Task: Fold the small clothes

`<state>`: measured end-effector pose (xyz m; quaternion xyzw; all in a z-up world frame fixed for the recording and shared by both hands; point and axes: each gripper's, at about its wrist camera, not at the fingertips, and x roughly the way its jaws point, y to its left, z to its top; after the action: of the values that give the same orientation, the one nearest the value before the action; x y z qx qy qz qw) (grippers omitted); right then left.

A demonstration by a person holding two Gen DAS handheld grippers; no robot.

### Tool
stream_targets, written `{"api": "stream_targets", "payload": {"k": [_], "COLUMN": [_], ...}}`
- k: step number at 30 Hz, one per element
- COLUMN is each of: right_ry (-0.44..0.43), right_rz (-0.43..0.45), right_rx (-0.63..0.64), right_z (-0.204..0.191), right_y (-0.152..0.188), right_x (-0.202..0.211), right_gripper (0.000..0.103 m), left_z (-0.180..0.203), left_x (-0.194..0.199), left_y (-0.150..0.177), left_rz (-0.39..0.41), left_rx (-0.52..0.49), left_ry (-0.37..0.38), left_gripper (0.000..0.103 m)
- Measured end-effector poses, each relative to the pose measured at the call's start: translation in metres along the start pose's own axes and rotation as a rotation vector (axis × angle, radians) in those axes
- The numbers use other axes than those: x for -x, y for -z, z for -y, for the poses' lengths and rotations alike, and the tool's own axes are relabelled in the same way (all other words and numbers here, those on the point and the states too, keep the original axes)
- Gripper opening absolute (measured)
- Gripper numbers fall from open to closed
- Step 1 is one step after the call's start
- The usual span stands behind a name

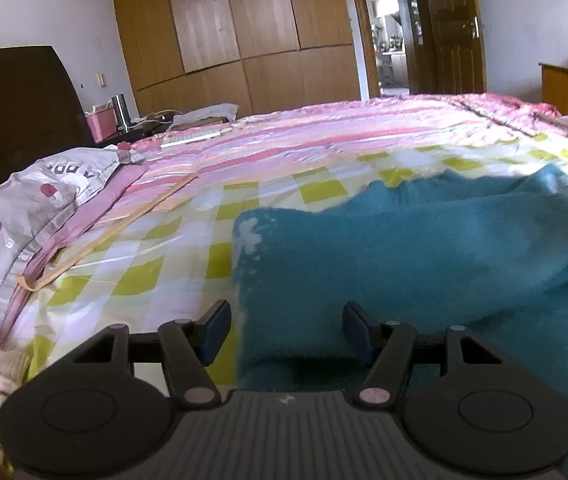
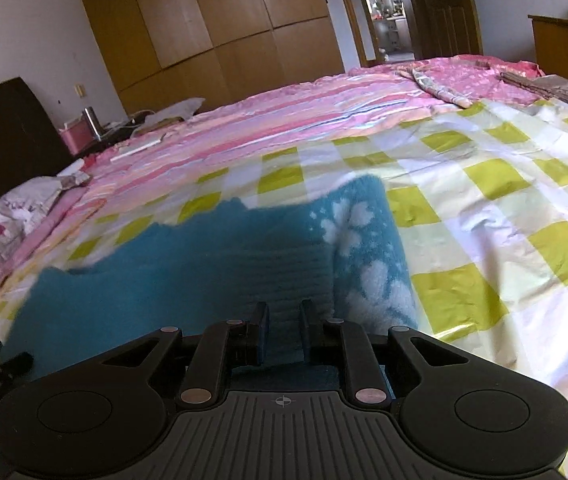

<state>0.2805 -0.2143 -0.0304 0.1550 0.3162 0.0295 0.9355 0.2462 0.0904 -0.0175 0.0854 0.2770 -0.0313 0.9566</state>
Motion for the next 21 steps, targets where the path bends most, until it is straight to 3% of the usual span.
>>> {"api": "stream_targets", "payload": {"k": [12, 17, 21], "right_ry": [-0.069, -0.024, 0.023], "right_rz": [-0.107, -0.189, -0.240], "right_rx": [0.066, 0.070, 0.041], "right_z": [0.003, 0.017, 0.030], "right_y": [0.042, 0.077, 0.102], "right_x": [0.104, 0.159, 0.191], "right_gripper": [0.020, 0.022, 0.031], "left_z": [-0.009, -0.012, -0.015], "left_x": [0.099, 0.138, 0.163], "left_y": [0.051, 0.080, 0.098], "left_rz": [-0.027, -0.067, -0.091], "left_rx": [0.049, 0.071, 0.080], "left_ry": [0.058, 0.061, 0.062], "left_gripper": [0.067, 0.066, 0.067]}}
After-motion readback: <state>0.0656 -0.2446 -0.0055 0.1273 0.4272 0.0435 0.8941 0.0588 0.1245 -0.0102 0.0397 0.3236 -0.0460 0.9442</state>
